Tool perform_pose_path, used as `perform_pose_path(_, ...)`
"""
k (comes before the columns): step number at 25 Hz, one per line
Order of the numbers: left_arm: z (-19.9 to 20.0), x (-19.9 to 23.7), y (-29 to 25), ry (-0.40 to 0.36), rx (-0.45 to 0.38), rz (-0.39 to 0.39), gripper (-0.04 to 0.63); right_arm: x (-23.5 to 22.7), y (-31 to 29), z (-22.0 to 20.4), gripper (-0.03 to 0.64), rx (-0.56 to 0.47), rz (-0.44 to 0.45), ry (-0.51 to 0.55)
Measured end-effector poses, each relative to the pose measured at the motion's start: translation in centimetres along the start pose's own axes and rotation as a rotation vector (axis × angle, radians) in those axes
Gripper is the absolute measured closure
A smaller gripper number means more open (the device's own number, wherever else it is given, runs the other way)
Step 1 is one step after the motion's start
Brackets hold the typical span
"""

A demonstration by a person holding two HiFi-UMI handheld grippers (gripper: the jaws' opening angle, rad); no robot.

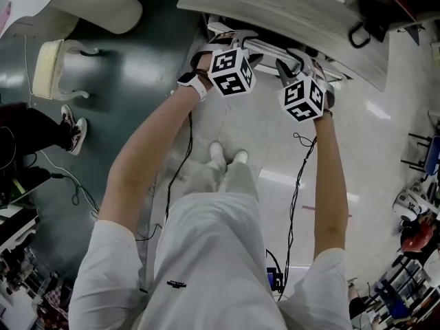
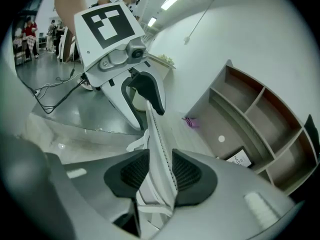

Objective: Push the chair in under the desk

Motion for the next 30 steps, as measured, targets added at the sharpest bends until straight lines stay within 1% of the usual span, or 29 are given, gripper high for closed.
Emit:
perform_pose_path(1,0.1,-0.1,0.8,0.027,-0.014,0.011,0.398,0.3,0.6,0.2,0.472,-0.007,-0.008,0.001)
perform_pose_path(3,0.1,-0.4,2.5,0.106,-0.040,0.027,0.399,1.1,1.7,0.7,0.472,-0.032,-0.019,-0.018)
perform_pose_path(6,0.2,-0.9,5.0,0.232,-0.062,0.038,0.399,1.8,3.7,1.5,0.472,-0.092,-0.046,-0.100)
perform_pose_path(8,0.3,-1.3,6.5,0.305,-0.070,0.045,0.399,2.1,5.1,1.7,0.472,-0.108,-0.079,-0.150)
perform_pose_path(11,0.5,-2.2,9.2,0.369,-0.098,0.079,0.422,2.8,7.3,2.1,0.472,-0.120,-0.121,-0.237)
perform_pose_path(15,0.8,-3.3,13.0,0.480,-0.157,0.129,0.443,4.2,10.7,2.9,0.491,-0.155,-0.153,-0.335)
perform_pose_path(17,0.9,-4.0,14.9,0.503,-0.178,0.157,0.448,5.1,12.1,2.8,0.491,-0.155,-0.170,-0.360)
perform_pose_path(19,1.0,-4.7,16.6,0.531,-0.192,0.180,0.471,5.8,13.6,2.8,0.497,-0.163,-0.190,-0.374)
perform_pose_path(22,0.8,-5.9,19.2,0.569,-0.187,0.209,0.499,6.9,15.8,3.1,0.515,-0.190,-0.226,-0.409)
perform_pose_path(25,0.8,-6.8,21.7,0.584,-0.186,0.251,0.540,7.8,17.9,3.3,0.529,-0.216,-0.269,-0.442)
perform_pose_path(27,0.7,-7.1,23.2,0.601,-0.192,0.281,0.563,8.5,19.1,3.8,0.529,-0.224,-0.295,-0.433)
perform_pose_path(30,0.4,-7.6,25.7,0.634,-0.209,0.315,0.579,9.6,20.8,4.6,0.549,-0.230,-0.322,-0.407)
Point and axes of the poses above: the fingertips, and each gripper's own axes: y backward along the fingers, x to its left, z out of its top, the point moved 3 cm from there along y, backward along the fingers, and after that the axes turned 5 degrees about z, right-handed, at the moved point
